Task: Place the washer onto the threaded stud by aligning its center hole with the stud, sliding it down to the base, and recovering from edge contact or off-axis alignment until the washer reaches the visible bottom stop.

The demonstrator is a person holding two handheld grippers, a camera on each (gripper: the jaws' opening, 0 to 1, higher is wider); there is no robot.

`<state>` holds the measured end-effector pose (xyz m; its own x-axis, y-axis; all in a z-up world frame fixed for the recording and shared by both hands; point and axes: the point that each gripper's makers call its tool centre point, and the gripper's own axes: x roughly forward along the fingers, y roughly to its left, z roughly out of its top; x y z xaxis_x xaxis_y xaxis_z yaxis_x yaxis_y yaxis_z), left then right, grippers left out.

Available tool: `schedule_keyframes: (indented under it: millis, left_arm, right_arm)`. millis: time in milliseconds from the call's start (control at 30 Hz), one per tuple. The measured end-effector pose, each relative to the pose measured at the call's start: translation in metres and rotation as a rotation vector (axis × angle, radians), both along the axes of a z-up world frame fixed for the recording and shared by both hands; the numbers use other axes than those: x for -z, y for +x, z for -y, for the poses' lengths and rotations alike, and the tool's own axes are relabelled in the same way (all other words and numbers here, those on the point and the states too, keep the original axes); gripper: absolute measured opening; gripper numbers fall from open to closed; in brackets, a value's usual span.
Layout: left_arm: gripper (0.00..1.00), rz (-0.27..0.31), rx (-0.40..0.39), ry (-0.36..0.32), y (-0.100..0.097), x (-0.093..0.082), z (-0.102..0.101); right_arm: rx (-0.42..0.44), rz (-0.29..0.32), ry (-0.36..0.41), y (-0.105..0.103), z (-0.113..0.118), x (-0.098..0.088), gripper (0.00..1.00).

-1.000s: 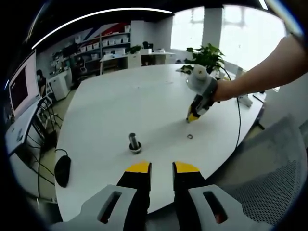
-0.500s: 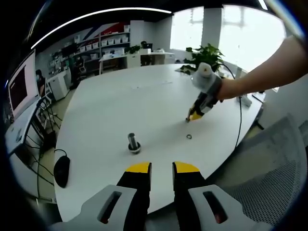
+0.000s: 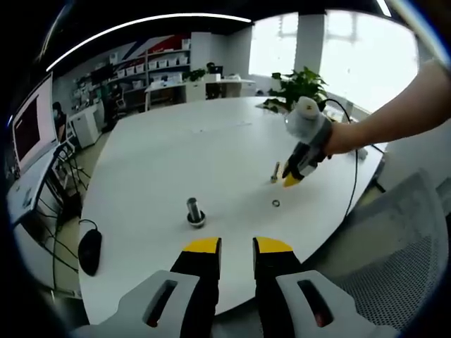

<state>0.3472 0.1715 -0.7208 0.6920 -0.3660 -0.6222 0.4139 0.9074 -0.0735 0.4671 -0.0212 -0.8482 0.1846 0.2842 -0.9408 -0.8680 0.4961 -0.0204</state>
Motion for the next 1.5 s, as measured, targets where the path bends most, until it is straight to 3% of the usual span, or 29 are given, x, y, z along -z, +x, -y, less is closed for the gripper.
schedule_keyframes:
  millis: [433, 767, 933, 1100, 1400, 1500]
  left_arm:
    - [0.15, 0.008, 0.002, -0.010, 0.001, -0.002, 0.001]
    - [0.15, 0.010, 0.002, -0.017, 0.001, -0.002, 0.001]
    - [0.15, 0.012, 0.005, -0.017, 0.001, -0.003, 0.001]
    - [0.15, 0.014, 0.009, -0.018, 0.001, -0.003, 0.003]
    - [0.15, 0.015, 0.010, -0.018, 0.001, -0.004, 0.003]
    - [0.15, 0.014, 0.013, -0.013, 0.000, -0.003, 0.003]
  right_arm:
    - [-0.044, -0.056, 0.013, -0.024, -0.030, 0.013, 0.23]
    - [-0.068, -0.055, -0.017, -0.025, -0.034, 0.020, 0.22]
    - [-0.212, -0.021, -0.064, -0.032, -0.037, 0.020, 0.16]
    - [-0.183, -0.044, -0.079, -0.029, -0.037, 0.020, 0.16]
    - [-0.223, -0.093, -0.203, -0.029, -0.039, 0.021, 0.15]
    - [-0.210, -0.111, -0.298, -0.030, -0.038, 0.021, 0.15]
